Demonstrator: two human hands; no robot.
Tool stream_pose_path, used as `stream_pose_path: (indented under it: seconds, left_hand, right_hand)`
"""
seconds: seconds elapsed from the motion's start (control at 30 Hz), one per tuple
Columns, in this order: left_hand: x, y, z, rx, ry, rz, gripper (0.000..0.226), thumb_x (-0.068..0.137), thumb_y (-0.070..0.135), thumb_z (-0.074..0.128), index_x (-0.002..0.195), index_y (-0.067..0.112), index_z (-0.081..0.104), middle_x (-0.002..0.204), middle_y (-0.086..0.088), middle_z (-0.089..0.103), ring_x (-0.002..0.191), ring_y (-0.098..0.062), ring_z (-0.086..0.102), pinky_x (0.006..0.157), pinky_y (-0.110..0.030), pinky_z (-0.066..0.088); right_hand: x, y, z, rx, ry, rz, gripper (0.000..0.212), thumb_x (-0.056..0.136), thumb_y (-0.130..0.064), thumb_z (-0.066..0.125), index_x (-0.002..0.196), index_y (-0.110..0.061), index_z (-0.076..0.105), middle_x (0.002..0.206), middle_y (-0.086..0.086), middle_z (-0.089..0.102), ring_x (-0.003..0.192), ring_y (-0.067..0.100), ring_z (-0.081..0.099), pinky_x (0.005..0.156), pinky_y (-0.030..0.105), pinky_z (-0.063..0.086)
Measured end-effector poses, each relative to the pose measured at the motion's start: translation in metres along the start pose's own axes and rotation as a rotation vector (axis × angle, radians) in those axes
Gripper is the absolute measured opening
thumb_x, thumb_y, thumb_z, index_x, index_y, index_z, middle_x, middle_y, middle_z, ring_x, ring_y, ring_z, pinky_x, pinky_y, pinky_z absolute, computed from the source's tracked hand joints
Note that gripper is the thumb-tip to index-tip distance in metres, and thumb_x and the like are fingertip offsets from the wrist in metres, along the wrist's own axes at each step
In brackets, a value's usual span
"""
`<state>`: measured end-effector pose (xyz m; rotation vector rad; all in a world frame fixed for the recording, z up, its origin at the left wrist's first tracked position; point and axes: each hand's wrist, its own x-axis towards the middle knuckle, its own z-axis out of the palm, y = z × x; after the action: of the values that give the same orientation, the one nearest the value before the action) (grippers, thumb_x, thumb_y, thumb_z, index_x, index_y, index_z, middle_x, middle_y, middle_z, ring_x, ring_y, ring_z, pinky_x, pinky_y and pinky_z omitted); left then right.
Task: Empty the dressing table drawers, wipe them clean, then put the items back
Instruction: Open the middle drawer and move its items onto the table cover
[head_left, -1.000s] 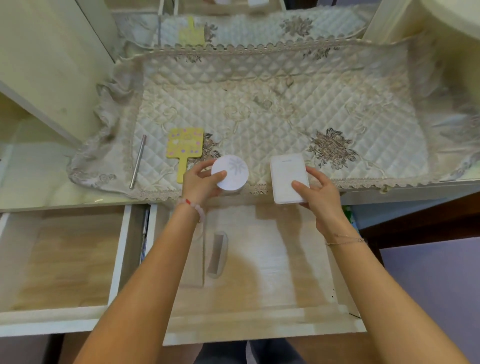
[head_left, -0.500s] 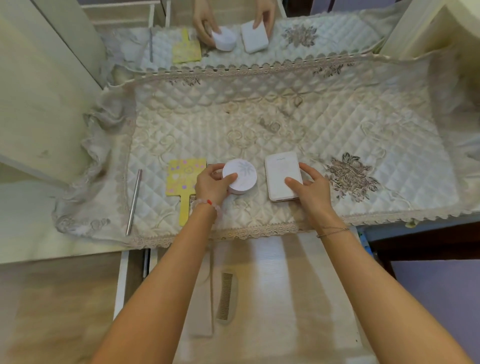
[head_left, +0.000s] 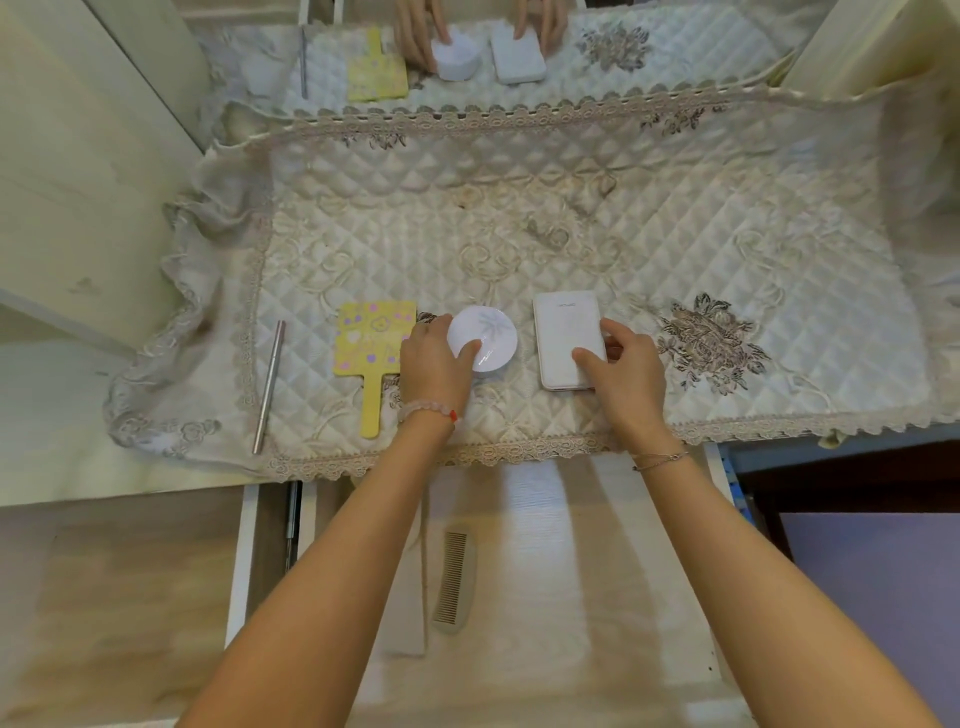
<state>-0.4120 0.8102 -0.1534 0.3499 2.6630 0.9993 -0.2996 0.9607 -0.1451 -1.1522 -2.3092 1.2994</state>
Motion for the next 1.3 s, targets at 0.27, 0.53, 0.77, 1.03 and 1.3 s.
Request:
stream_pose_path:
  seconds: [0.27,0.53,0.77,1.03,1.3]
  left_hand:
    - [-0.036,-0.003,-0.023,0.152,0.072,0.217,0.043,0.09,0.022,0.059,0.128,0.005,0.051,0.125,-0.014,0.057,0.114,-0.031,0.051,0.086,-0.038,0.043]
    - [-0.125,-0.05,-0.045,0.47,0.157,0.444,0.05,0.084,0.036,0.046,0.12,0.004,0.057,0.114,-0.013,0.063,0.106,-0.031,0.059,0.087,-0.041,0.047]
    - [-0.205,-0.092,-0.042,0.538,0.097,0.399,0.049,0.084,0.038,0.048,0.117,0.005,0.06,0.113,-0.011,0.065,0.103,-0.029,0.061,0.087,-0.04,0.047]
    - [-0.256,-0.122,-0.044,0.555,0.107,0.263,0.05,0.087,0.041,0.043,0.121,0.007,0.059,0.114,-0.009,0.064,0.104,-0.027,0.061,0.089,-0.038,0.047]
    - [-0.259,-0.149,-0.046,0.517,0.068,0.212,0.046,0.085,0.036,0.057,0.12,0.006,0.058,0.113,-0.009,0.065,0.102,-0.027,0.062,0.085,-0.039,0.049]
  right_hand:
    - [-0.033,0.003,-0.025,-0.139,-0.025,-0.123,0.054,0.09,-0.031,0.056,0.14,-0.016,0.039,0.141,0.005,0.043,0.129,0.02,0.039,0.105,0.038,0.036]
    - [-0.112,0.041,-0.043,-0.414,-0.083,-0.381,0.056,0.092,-0.037,0.048,0.139,-0.008,0.038,0.141,0.01,0.045,0.131,0.024,0.039,0.109,0.034,0.029]
    - [-0.172,0.076,-0.042,-0.513,-0.218,-0.42,0.055,0.093,-0.033,0.051,0.141,-0.01,0.035,0.142,0.009,0.043,0.132,0.025,0.038,0.11,0.036,0.03]
    - [-0.21,0.088,-0.029,-0.517,-0.315,-0.466,0.054,0.092,-0.03,0.054,0.139,-0.008,0.039,0.14,0.009,0.045,0.131,0.025,0.039,0.109,0.037,0.031]
    - [-0.228,0.088,0.001,-0.516,-0.374,-0.429,0.055,0.092,-0.031,0.053,0.14,-0.009,0.038,0.141,0.01,0.044,0.132,0.025,0.038,0.11,0.036,0.03]
